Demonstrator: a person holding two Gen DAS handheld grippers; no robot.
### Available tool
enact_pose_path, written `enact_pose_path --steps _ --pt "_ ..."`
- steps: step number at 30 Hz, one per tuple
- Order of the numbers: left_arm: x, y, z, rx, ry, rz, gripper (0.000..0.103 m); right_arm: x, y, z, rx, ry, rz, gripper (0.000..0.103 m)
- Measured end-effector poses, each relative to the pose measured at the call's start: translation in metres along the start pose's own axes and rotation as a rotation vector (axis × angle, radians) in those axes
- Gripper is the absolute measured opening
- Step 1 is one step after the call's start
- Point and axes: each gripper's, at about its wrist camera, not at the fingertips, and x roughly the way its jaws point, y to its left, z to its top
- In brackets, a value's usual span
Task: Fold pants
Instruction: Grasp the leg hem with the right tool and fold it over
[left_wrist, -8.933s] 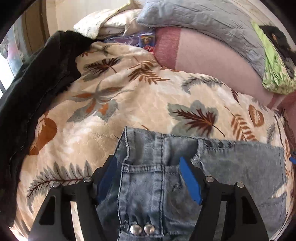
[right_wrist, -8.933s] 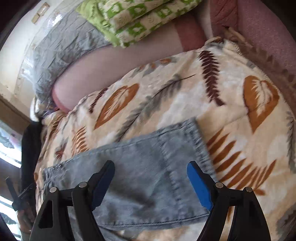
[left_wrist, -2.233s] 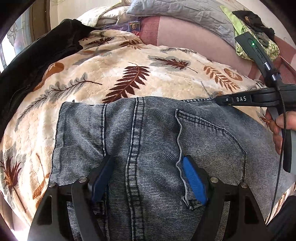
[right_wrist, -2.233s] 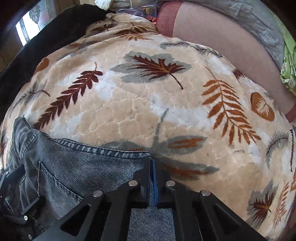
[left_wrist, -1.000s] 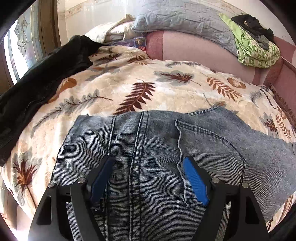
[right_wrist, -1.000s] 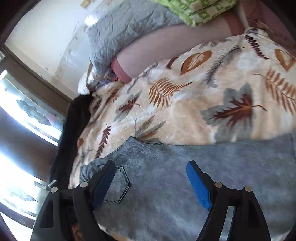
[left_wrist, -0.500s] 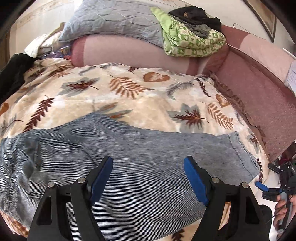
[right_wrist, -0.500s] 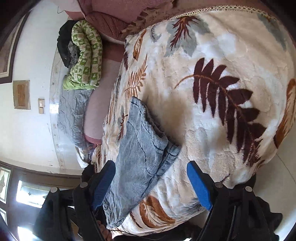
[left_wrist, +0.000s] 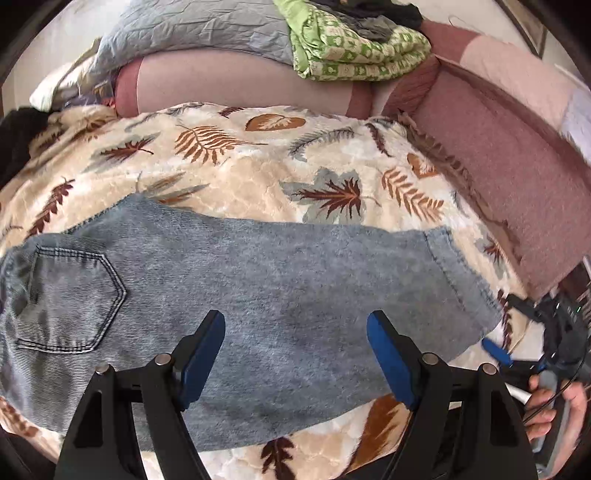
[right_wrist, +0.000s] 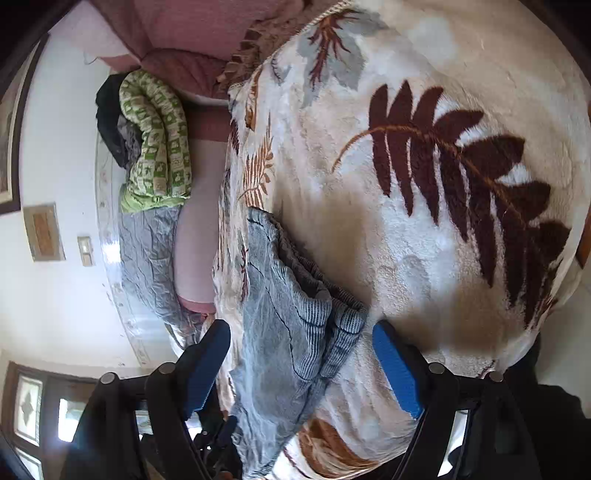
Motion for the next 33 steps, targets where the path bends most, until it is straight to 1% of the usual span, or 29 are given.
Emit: enact_pose_path --steps 2,4,6,8,11,13,14,15,17,19,20,21,22,23,25,27,28,29,30,31,32,33 --pt "0.000 -0.007 -0.007 0.033 0.001 0.028 0.080 0.002 0.004 -0.001 -0.029 0.007 -0.035 0.082" --pt "0.004 -0.009 -0.008 0.035 0.006 0.028 0.080 0.006 0.008 0.001 -0.034 0.011 -0.056 0.082" --pt "0.012 -0.010 -0.004 0.007 0.020 0.020 0.080 0.009 0.009 0.004 -0.021 0.022 -0.045 0.083" --pt "0.026 -0.012 0.001 -0.003 0.036 0.033 0.080 0.011 0.008 0.005 0.008 0.017 -0.034 0.083" --pt "0.043 -0.021 0.006 0.011 0.047 0.052 0.080 0.012 0.006 0.006 0.031 0.002 -0.039 0.077" --pt "0.052 -0.030 0.007 0.039 0.054 0.069 0.080 0.011 0.002 0.006 0.055 -0.005 -0.056 0.063" --pt "0.057 -0.034 0.006 0.056 0.057 0.078 0.080 0.010 0.000 0.006 0.065 -0.005 -0.060 0.061" --pt "0.063 -0.038 0.005 0.077 0.069 0.095 0.080 0.010 -0.002 0.007 0.069 -0.002 -0.061 0.059" --pt "0.077 -0.045 0.001 0.122 0.109 0.142 0.080 0.011 -0.003 0.008 0.067 0.004 -0.066 0.059" --pt "0.077 -0.047 -0.002 0.141 0.080 0.157 0.082 0.011 -0.004 0.008 0.077 0.004 -0.065 0.059" --pt "0.078 -0.047 -0.002 0.146 0.084 0.160 0.082 0.011 -0.004 0.009 0.081 0.005 -0.065 0.059" --pt "0.077 -0.046 -0.002 0.144 0.087 0.156 0.082 0.011 -0.004 0.009 0.079 0.005 -0.075 0.055" --pt "0.076 -0.044 0.000 0.135 0.098 0.151 0.082 0.011 -0.003 0.009 0.071 0.005 -0.104 0.044" --pt "0.073 -0.043 0.002 0.123 0.106 0.142 0.082 0.011 -0.003 0.009 0.061 0.004 -0.130 0.037" --pt "0.066 -0.042 0.005 0.109 0.075 0.125 0.082 0.011 0.000 0.008 0.043 0.002 -0.145 0.031" --pt "0.060 -0.041 0.008 0.104 0.036 0.122 0.082 0.010 0.001 0.008 0.026 -0.002 -0.159 0.030" --pt "0.063 -0.041 0.010 0.101 0.039 0.127 0.082 0.010 0.002 0.007 0.021 -0.007 -0.165 0.029" --pt "0.069 -0.040 0.010 0.101 0.063 0.137 0.082 0.009 0.004 0.006 0.009 -0.013 -0.171 0.029" --pt "0.080 -0.038 0.008 0.099 0.112 0.146 0.082 0.009 0.006 0.005 -0.009 -0.018 -0.181 0.028" --pt "0.089 -0.039 0.005 0.114 0.140 0.162 0.086 0.010 0.009 0.004 -0.026 -0.022 -0.192 0.028" --pt "0.086 -0.043 0.006 0.146 0.118 0.187 0.087 0.010 0.011 0.004 -0.038 -0.024 -0.200 0.028" --pt "0.080 -0.045 0.009 0.149 0.115 0.193 0.087 0.010 0.014 0.003 -0.051 -0.027 -0.210 0.028"
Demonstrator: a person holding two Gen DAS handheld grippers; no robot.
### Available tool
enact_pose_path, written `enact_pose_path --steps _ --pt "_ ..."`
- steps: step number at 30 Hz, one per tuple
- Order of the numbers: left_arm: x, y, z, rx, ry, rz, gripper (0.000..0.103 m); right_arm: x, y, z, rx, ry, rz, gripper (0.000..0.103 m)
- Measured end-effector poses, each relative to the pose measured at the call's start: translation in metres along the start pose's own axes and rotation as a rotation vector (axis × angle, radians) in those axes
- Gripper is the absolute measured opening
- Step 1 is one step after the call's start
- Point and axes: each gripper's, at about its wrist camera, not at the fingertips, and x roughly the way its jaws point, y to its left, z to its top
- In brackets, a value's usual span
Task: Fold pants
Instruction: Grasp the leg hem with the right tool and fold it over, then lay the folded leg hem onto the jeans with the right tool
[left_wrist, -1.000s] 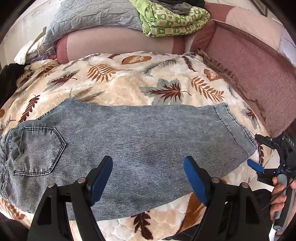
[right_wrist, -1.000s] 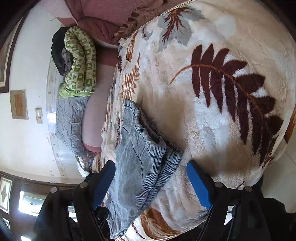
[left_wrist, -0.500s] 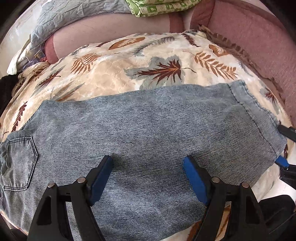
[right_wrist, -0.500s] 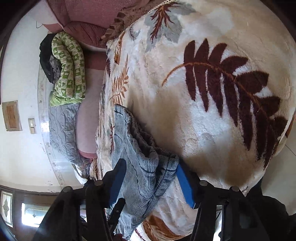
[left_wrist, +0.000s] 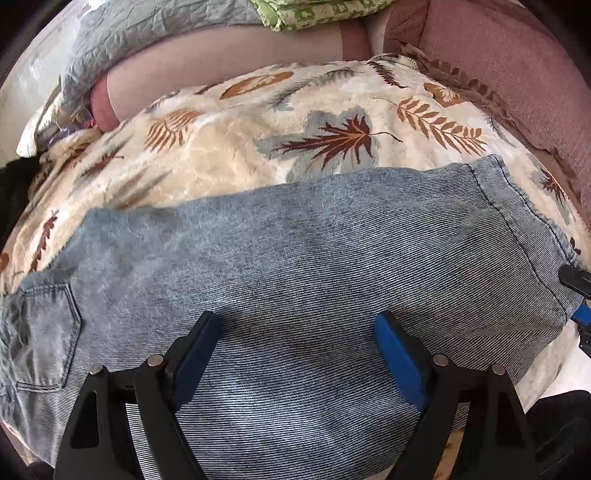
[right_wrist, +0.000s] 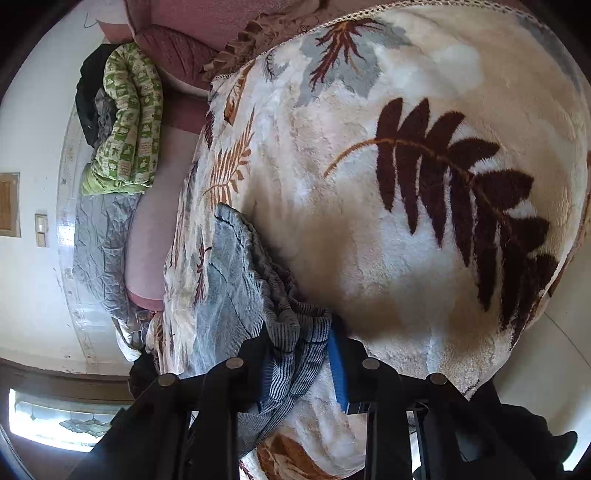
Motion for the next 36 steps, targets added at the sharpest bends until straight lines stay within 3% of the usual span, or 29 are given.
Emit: enact_pose_path --steps 2,4,8,9,11,14,16,19,23,26,29,32,35,36 --pt "-0.017 0.010 0.007 -0.070 -0.065 -0.043 0.087 0.000 0.002 -0.001 -0.015 -0.002 -0.010 0.028" --pt "-0.021 0.018 0.016 -0.089 -0.101 -0.002 0.087 0.001 0.002 0.000 -0.012 -0.001 -0.014 0.028" --pt "0.026 0.023 0.012 -0.037 0.031 0.071 0.089 -0.001 0.012 -0.002 -0.057 -0.015 -0.040 0.028" --pt "0.024 0.022 0.010 -0.018 -0.017 0.088 0.094 -0.001 0.015 -0.002 -0.073 -0.020 -0.044 0.027" --pt "0.023 0.021 0.009 -0.013 -0.024 0.097 0.094 -0.005 0.028 -0.004 -0.127 -0.041 -0.062 0.027" --pt "0.024 0.026 0.010 -0.044 -0.010 0.073 0.094 -0.015 0.060 -0.011 -0.242 -0.080 -0.084 0.026" --pt "0.020 0.033 0.012 -0.077 -0.010 0.018 0.092 -0.022 0.092 -0.023 -0.354 -0.113 -0.105 0.026" --pt "0.005 0.065 0.011 -0.225 -0.032 -0.113 0.092 -0.027 0.145 -0.054 -0.543 -0.153 -0.119 0.026" --pt "-0.030 0.125 -0.003 -0.388 -0.111 -0.151 0.092 -0.016 0.217 -0.120 -0.825 -0.170 -0.107 0.026" --pt "-0.052 0.177 -0.022 -0.479 -0.161 -0.134 0.092 0.007 0.256 -0.184 -1.025 -0.136 -0.080 0.026" --pt "-0.069 0.226 -0.046 -0.561 -0.189 -0.079 0.092 0.048 0.269 -0.243 -1.152 -0.044 -0.062 0.026" --pt "-0.077 0.261 -0.067 -0.612 -0.189 -0.031 0.092 0.103 0.256 -0.287 -1.208 0.109 -0.072 0.026" --pt "-0.079 0.275 -0.076 -0.603 -0.172 -0.011 0.092 0.149 0.228 -0.301 -1.142 0.229 -0.085 0.030" --pt "-0.079 0.274 -0.077 -0.593 -0.173 -0.008 0.092 0.148 0.223 -0.298 -1.111 0.207 -0.044 0.034"
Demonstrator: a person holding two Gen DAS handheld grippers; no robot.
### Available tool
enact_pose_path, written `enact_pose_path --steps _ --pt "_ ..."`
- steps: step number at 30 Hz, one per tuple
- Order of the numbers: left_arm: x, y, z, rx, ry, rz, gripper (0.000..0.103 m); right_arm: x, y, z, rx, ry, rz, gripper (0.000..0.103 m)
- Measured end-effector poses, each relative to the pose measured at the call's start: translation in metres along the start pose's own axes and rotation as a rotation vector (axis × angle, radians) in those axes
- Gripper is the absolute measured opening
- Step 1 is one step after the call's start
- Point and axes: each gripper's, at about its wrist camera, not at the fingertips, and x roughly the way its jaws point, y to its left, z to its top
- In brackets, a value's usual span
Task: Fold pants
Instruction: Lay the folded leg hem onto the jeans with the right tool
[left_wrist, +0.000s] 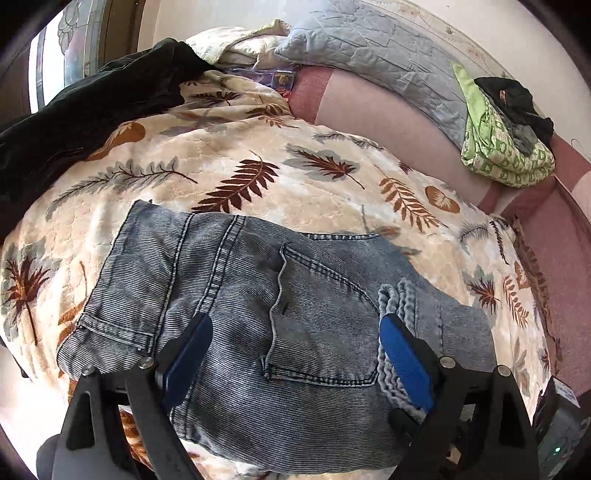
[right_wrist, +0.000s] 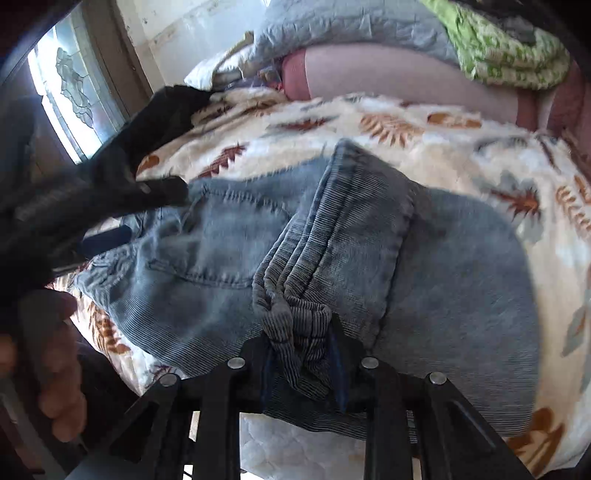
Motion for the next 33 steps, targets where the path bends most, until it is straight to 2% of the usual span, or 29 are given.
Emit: enact_pose_path --steps 1,3,6,9,11,12,13,14,15,16,17,18,20,23,25,27,29,30,31,33 --pt "-0.001 -0.002 -0.001 0.013 0.002 -0.001 0.092 -0.005 -0.004 -0.001 0.024 -0.026 0.048 0.044" --pt "-0.004 -0.011 -0.001 0.028 0.003 -0.017 0.092 -0.013 -0.018 0.000 0.096 -0.001 0.169 0.059" --pt "-0.012 -0.036 -0.002 0.063 0.004 -0.081 0.092 -0.043 -0.047 -0.002 0.205 -0.025 0.259 0.059" --pt "-0.014 -0.071 -0.008 0.097 0.028 -0.188 0.092 -0.073 -0.096 -0.010 0.386 -0.103 0.310 0.062" --pt "-0.006 -0.094 -0.017 0.131 0.065 -0.237 0.092 -0.077 -0.131 -0.019 0.512 -0.122 0.331 0.065" --pt "0.003 -0.103 -0.024 0.154 0.094 -0.227 0.092 -0.070 -0.147 -0.026 0.572 -0.095 0.333 0.066" --pt "0.016 -0.111 -0.033 0.186 0.134 -0.170 0.092 -0.058 -0.160 -0.033 0.625 -0.029 0.341 0.066" --pt "0.036 -0.116 -0.044 0.227 0.203 -0.099 0.092 -0.051 -0.171 -0.037 0.666 0.014 0.391 0.066" --pt "0.056 -0.118 -0.057 0.259 0.290 -0.048 0.092 -0.053 -0.177 -0.038 0.685 0.007 0.434 0.065" --pt "0.063 -0.119 -0.066 0.308 0.286 -0.015 0.090 -0.057 -0.181 -0.034 0.687 0.011 0.444 0.065" --pt "0.056 -0.124 -0.072 0.365 0.233 0.008 0.090 -0.064 -0.184 -0.027 0.673 0.001 0.450 0.065" --pt "0.050 -0.128 -0.074 0.382 0.225 0.019 0.090 -0.070 -0.187 -0.016 0.654 -0.021 0.458 0.065" --pt "0.035 -0.131 -0.069 0.346 0.192 -0.047 0.090 -0.079 -0.197 0.005 0.624 -0.061 0.435 0.065" --pt "0.014 -0.136 -0.057 0.348 0.101 -0.099 0.090 -0.061 -0.225 0.040 0.640 -0.041 0.360 0.066" --pt "0.019 -0.135 -0.054 0.342 0.125 -0.110 0.090 -0.041 -0.237 0.057 0.637 0.006 0.314 0.066" --pt "0.039 -0.126 -0.060 0.320 0.209 -0.093 0.090 -0.019 -0.243 0.069 0.629 0.055 0.312 0.065" --pt "0.053 -0.119 -0.072 0.337 0.242 -0.041 0.090 -0.001 -0.245 0.075 0.619 0.090 0.299 0.063" --pt "0.052 -0.121 -0.077 0.372 0.217 -0.038 0.090 0.007 -0.245 0.077 0.605 0.112 0.269 0.051" --pt "0.050 -0.123 -0.080 0.397 0.205 -0.029 0.090 0.015 -0.245 0.079 0.600 0.131 0.252 0.030" --pt "0.050 -0.124 -0.082 0.411 0.198 -0.022 0.091 0.026 -0.237 0.086 0.554 0.156 0.209 0.021"
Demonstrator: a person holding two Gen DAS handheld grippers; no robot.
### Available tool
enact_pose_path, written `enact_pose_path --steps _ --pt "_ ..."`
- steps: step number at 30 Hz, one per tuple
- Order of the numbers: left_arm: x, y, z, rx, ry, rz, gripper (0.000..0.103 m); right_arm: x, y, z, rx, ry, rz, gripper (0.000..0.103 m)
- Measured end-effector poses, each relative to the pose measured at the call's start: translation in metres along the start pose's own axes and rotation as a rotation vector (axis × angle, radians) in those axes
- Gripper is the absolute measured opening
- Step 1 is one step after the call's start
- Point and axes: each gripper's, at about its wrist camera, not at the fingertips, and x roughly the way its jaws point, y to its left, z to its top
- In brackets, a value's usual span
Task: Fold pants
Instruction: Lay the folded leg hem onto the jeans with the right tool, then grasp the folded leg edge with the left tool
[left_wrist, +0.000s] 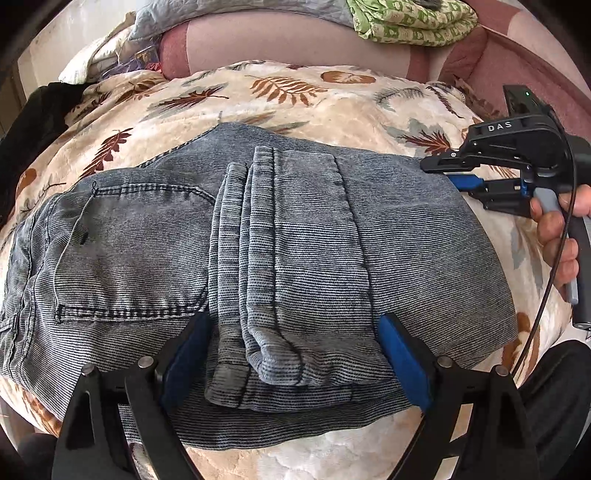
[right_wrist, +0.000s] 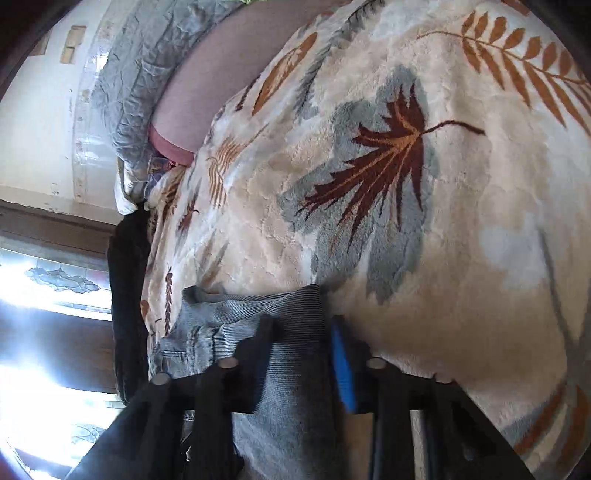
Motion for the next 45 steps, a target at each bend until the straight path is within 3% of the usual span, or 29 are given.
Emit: enact_pose_path --steps 2,4,7,9,10,12,15,19,20,21,22,24,27,30,32,35,42,44,45 --pt "0.000 0.001 0.000 -0.003 -0.003 -0.008 0.091 -0.003 0.014 0.000 -0.074 -0.024 -0.042 0.014" --pt "0.002 0.001 -0.001 0.005 -0.010 -0.002 0.091 -0.009 0.029 -0.002 -0.157 -0.079 -0.107 0.014" --pt "0.001 -0.001 -0.004 0.016 -0.022 0.015 0.092 0.013 0.033 -0.009 -0.264 -0.052 -0.241 0.017" --pt "0.000 -0.001 -0.002 0.017 -0.019 0.015 0.092 0.001 0.030 -0.012 -0.242 -0.089 -0.195 0.021" --pt "0.000 -0.001 -0.001 0.014 -0.014 0.013 0.092 -0.010 0.026 -0.013 -0.202 -0.097 -0.160 0.033" --pt "-0.002 0.002 0.001 -0.004 -0.010 -0.004 0.092 -0.035 0.023 -0.023 -0.163 -0.141 -0.120 0.049" --pt "-0.013 0.014 0.003 -0.076 -0.030 -0.052 0.092 -0.067 0.028 -0.052 -0.149 -0.142 0.019 0.048" --pt "-0.028 0.029 -0.002 -0.124 -0.059 -0.059 0.092 -0.065 0.016 -0.099 -0.041 -0.017 0.189 0.048" --pt "-0.031 0.034 -0.004 -0.141 -0.062 -0.062 0.092 -0.057 0.009 -0.109 -0.026 0.015 0.177 0.048" --pt "-0.034 0.041 -0.007 -0.166 -0.062 -0.072 0.092 -0.045 0.002 -0.117 -0.022 0.053 0.113 0.047" --pt "-0.036 0.049 -0.009 -0.195 -0.060 -0.086 0.092 -0.038 -0.007 -0.123 -0.013 0.050 0.101 0.036" --pt "-0.041 0.064 -0.013 -0.251 -0.056 -0.116 0.092 -0.044 -0.014 -0.123 0.041 0.022 0.141 0.030" --pt "-0.050 0.079 -0.014 -0.340 -0.054 -0.209 0.091 -0.056 0.002 -0.122 -0.005 -0.030 0.159 0.039" --pt "-0.057 0.082 -0.007 -0.405 -0.055 -0.356 0.091 -0.052 0.010 -0.127 -0.044 -0.055 0.145 0.049" --pt "-0.055 0.079 -0.001 -0.443 -0.028 -0.423 0.090 -0.044 0.006 -0.132 -0.046 -0.057 0.144 0.050" --pt "-0.049 0.067 0.005 -0.463 0.020 -0.486 0.072 -0.043 -0.007 -0.136 -0.022 -0.084 0.204 0.050" --pt "-0.028 0.049 0.008 -0.455 0.095 -0.384 0.068 -0.043 -0.021 -0.134 0.005 -0.073 0.282 0.050" --pt "-0.022 0.047 0.005 -0.442 0.118 -0.342 0.046 -0.043 -0.024 -0.134 0.003 -0.070 0.292 0.050" --pt "-0.020 0.047 0.004 -0.433 0.134 -0.295 0.023 -0.043 -0.025 -0.134 0.007 -0.069 0.298 0.050"
